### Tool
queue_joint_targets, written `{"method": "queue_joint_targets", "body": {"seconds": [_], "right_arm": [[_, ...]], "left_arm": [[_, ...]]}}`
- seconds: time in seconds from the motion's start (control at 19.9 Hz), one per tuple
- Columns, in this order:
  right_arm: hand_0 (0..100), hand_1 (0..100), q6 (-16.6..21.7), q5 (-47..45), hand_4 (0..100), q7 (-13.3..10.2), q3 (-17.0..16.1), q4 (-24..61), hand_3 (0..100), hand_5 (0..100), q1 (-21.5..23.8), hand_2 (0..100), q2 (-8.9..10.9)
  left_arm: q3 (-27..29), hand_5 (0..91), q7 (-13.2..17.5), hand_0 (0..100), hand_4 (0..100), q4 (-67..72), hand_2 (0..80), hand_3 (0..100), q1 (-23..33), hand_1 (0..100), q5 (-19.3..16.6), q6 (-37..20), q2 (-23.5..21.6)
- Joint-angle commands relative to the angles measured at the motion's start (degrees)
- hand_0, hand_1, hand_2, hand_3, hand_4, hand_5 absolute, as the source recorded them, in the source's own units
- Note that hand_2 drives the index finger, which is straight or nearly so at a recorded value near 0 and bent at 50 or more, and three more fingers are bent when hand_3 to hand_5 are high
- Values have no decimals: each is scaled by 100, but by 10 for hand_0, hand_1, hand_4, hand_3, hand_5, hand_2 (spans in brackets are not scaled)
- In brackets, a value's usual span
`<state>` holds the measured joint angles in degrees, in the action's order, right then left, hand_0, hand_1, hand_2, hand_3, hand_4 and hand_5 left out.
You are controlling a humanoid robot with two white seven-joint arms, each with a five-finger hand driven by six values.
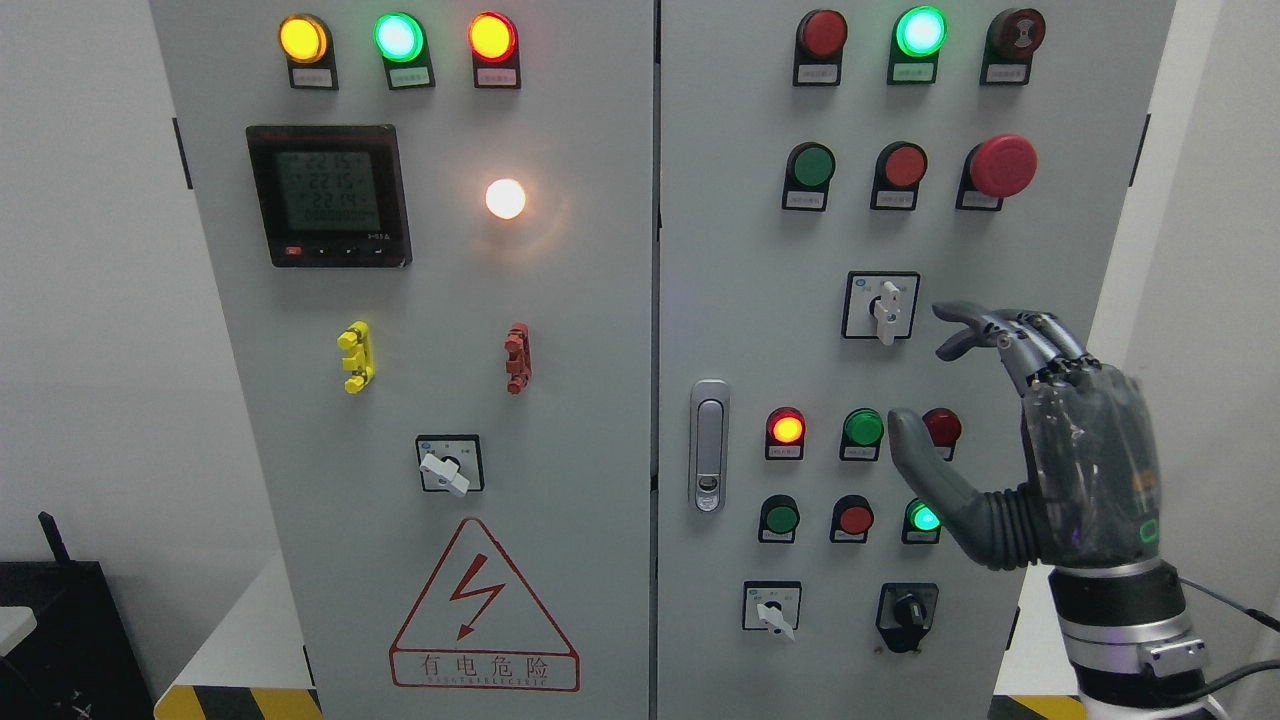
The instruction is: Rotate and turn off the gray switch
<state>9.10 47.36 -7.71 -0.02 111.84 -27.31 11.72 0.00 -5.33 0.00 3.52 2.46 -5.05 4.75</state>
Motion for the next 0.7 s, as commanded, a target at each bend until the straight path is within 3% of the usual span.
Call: {"method": "queue_joint_targets", "body": {"seconds": [0.0, 0.65], "right_arm": [[226, 161, 4, -148, 0, -2, -323, 110, 93, 0, 156, 154, 647], [193, 171, 30, -175, 0, -2, -218, 154, 93, 0, 235, 134, 647]], "left_arm": [[-9, 0, -3, 120, 0, 79, 0, 0, 0, 389, 0, 4, 0], [-9, 0, -3, 120, 0, 88, 0, 0, 0, 389, 0, 4, 0]]}}
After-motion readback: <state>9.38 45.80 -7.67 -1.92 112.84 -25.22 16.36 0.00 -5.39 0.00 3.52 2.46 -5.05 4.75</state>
